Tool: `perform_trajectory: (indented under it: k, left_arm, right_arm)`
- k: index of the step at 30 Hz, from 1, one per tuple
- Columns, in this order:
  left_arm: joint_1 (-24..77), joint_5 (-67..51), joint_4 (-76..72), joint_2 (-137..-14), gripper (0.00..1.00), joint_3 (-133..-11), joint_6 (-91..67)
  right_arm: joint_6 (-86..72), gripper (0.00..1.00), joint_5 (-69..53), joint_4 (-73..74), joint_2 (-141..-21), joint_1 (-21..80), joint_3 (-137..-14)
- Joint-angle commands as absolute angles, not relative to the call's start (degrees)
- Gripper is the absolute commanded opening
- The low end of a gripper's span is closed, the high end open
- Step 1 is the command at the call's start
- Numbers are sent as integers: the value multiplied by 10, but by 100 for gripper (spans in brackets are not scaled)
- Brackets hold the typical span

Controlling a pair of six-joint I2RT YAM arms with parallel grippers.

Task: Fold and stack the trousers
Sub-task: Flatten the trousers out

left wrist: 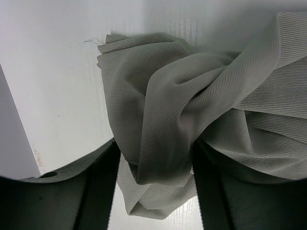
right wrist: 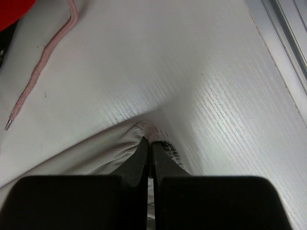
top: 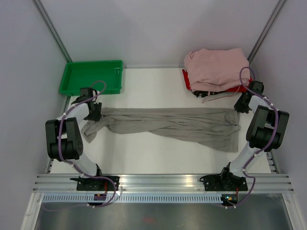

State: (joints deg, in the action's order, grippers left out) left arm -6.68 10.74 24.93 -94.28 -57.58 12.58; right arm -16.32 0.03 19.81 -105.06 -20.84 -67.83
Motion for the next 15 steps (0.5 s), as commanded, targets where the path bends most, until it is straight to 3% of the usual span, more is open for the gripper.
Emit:
perform_trajectory:
  k: [1,3,4,10,15]
  left_arm:
    - [-69,127,216,-948,61,-587,145]
    - [-68,133,211,-949,55,-591,142]
    - [-68,134,210,-947,44,-593,143]
    - [-68,102,196,-890,2,-620,152]
    - [-68,54,203,-856,2,-670,173]
  right_arm:
    - [-170,1,14,193,-1049,-207,-700]
    - [-173,1,13,188,-1049,-207,-700]
    - [-173,0,12,188,-1049,-207,-702]
    - [-171,0,7,182,-1040,-201,-713]
    - [-169,0,3,185,-1017,-198,-740]
